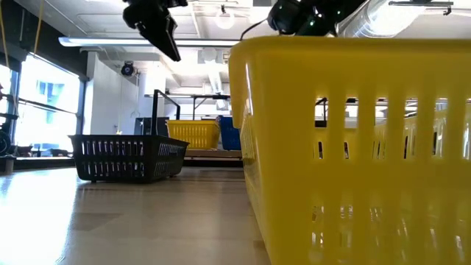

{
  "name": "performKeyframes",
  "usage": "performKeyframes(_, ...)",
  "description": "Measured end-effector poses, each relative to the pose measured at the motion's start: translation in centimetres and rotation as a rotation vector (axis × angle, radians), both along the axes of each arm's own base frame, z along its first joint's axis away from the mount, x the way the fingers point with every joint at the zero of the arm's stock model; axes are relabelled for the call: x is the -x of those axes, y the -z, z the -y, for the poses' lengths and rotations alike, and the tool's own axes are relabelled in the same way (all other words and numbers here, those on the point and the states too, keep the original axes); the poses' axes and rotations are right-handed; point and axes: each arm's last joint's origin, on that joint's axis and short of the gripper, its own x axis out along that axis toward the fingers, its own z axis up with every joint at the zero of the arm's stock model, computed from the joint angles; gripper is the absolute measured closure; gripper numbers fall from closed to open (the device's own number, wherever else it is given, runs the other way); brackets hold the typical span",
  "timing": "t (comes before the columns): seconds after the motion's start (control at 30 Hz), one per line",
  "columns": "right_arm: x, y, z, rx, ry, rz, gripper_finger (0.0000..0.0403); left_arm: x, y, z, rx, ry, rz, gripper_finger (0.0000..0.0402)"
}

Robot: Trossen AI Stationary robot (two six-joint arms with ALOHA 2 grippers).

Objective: Stack baskets on shelf by color
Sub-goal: Stack the black basket on the black baskets on the shelf

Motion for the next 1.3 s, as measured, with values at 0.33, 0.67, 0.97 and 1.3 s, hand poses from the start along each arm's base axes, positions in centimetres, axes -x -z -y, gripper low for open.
performKeyframes(0.33, 0.6, -3.1, -3.3, 0.068, -0.179, 0.066, 0.0329, 0.9, 1.8, 1.7, 0.439, -0.283, 0.016, 0.0245)
performKeyframes(0.67, -0.5, -3.3, -7.8, 0.082, -0.443, 0.062, 0.0329, 0.5, 3.9, 4.8, 0.569, -0.628, 0.067, 0.0245)
performKeyframes(0.97, -0.9, -3.3, -10.4, 0.097, -0.571, 0.056, 0.0329, 0.8, 6.2, 7.5, 0.593, -0.868, 0.103, 0.0245)
performKeyframes(1.3, -1.1, -3.3, -12.4, 0.116, -0.679, 0.053, 0.0329, 1.7, 10.4, 9.1, 0.634, -1.06, 0.114, 0.0245)
